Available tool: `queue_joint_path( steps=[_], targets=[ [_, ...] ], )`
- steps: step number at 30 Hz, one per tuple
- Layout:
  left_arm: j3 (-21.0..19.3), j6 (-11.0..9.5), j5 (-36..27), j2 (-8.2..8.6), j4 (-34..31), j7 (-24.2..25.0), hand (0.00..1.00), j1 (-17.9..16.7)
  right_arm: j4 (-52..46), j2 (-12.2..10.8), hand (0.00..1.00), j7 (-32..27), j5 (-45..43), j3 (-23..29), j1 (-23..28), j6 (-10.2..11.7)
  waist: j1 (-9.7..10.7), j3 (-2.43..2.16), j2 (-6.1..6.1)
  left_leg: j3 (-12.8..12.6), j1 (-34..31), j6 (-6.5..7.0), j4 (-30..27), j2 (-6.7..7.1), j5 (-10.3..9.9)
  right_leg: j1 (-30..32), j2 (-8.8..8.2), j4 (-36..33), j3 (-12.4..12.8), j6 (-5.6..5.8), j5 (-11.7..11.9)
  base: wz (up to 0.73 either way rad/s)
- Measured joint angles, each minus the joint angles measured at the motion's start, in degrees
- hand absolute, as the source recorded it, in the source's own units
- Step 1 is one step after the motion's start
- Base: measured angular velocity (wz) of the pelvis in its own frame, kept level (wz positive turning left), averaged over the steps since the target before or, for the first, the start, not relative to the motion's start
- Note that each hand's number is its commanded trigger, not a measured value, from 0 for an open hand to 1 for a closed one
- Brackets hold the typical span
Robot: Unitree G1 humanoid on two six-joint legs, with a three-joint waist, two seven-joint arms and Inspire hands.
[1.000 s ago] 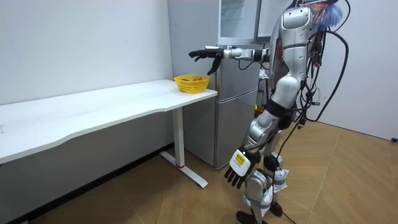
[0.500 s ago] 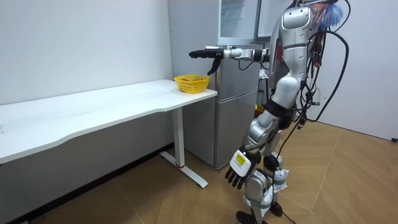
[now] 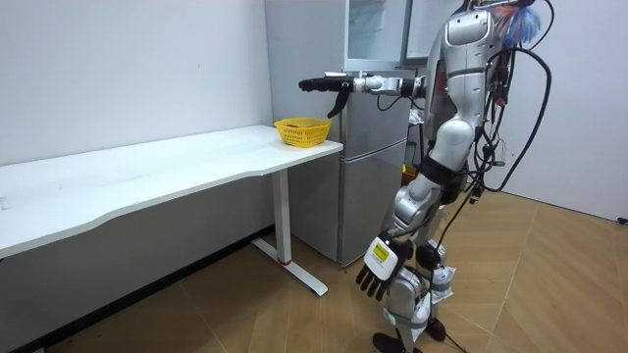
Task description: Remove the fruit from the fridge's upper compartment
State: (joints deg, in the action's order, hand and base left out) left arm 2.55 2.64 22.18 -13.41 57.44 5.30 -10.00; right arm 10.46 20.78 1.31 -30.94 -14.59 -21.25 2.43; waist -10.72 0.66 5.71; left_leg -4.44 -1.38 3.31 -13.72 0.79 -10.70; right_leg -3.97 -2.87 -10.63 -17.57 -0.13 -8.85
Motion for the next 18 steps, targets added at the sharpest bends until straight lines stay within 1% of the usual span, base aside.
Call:
queue_joint_path(
  steps=[2,4,7,8,10,11,12,14,16,18],
  targets=[
    [0.0,0.0,-0.1,0.06,0.0,-0.1,0.00,-0.1,0.0,0.0,0.00,0.0,0.5,0.0,0.0,0.0,0.1,-0.12,-0.18,0.0,0.0,0.00,0.0,0.00,0.0,0.0,-0.01,0.0,0.1,0.00,0.0,0.00],
    [0.0,0.0,-0.1,0.07,0.0,-0.2,0.00,-0.3,0.0,0.0,0.00,0.0,3.3,0.0,0.0,0.0,0.3,-0.21,-0.32,0.0,0.4,0.00,0.0,0.00,0.0,-0.1,-0.01,0.0,0.1,0.00,0.0,0.00],
    [-0.1,-0.1,-0.1,0.48,0.1,-1.1,0.00,-0.9,-0.2,-0.1,0.00,0.0,6.5,0.2,0.0,0.3,1.2,-0.14,-0.76,-0.1,0.8,0.00,0.2,0.01,0.0,-0.5,-0.05,-0.1,0.1,0.00,0.0,0.00],
    [-0.1,-0.1,-0.1,0.70,0.2,-1.3,0.00,-0.9,-0.5,-0.1,0.00,0.0,6.7,0.5,0.2,0.4,1.5,-0.03,-1.04,-0.1,0.8,0.02,0.1,0.04,0.0,-0.7,-0.06,0.0,0.1,0.01,0.0,0.00],
    [-0.1,-0.1,0.0,0.87,0.3,-1.4,0.00,-1.0,-2.4,-1.0,0.00,0.0,7.8,1.7,1.1,0.4,2.3,0.04,-1.38,-0.1,0.8,0.01,0.1,0.05,0.0,-0.8,-0.04,0.1,0.1,0.02,0.0,0.00],
    [-0.1,0.0,0.0,1.18,0.4,-1.4,0.00,-1.0,-4.9,-1.6,0.00,-0.2,8.9,2.7,2.5,0.5,2.8,-0.09,-1.60,-0.1,0.8,0.01,0.0,0.05,0.0,-0.8,-0.05,0.1,0.1,0.02,0.0,0.00],
    [0.0,0.0,-0.1,1.68,0.6,-1.4,0.00,-1.1,-7.3,-2.2,0.00,-0.6,9.8,3.5,4.3,0.6,2.9,-0.40,-2.14,-0.2,0.9,0.03,0.1,0.05,0.0,-0.8,-0.06,0.1,0.2,0.01,0.0,0.00],
    [0.0,-0.1,-0.1,2.27,0.7,-1.5,0.00,-1.1,-10.9,-3.1,0.00,-1.0,11.2,4.1,7.0,0.7,3.3,-0.74,-2.86,-0.4,1.2,0.05,0.1,0.04,0.0,-1.1,-0.08,0.0,0.2,0.01,0.0,-0.05],
    [0.0,-0.5,-0.1,2.67,1.0,-2.5,0.00,-1.0,-13.6,-3.7,0.00,-1.2,12.2,4.1,8.5,1.7,4.0,-0.49,-3.49,-0.7,1.6,0.05,0.2,-0.02,0.0,-1.3,-0.05,0.0,0.3,0.01,0.0,-0.09],
    [0.0,-0.7,-0.1,2.77,1.0,-3.0,0.00,-1.0,-16.4,-3.8,0.00,-2.0,13.7,4.1,10.7,3.3,4.3,-0.68,-4.26,-1.2,1.6,0.04,0.3,-0.09,0.0,-1.1,-0.03,0.0,0.6,0.02,0.0,-0.11]
  ],
)
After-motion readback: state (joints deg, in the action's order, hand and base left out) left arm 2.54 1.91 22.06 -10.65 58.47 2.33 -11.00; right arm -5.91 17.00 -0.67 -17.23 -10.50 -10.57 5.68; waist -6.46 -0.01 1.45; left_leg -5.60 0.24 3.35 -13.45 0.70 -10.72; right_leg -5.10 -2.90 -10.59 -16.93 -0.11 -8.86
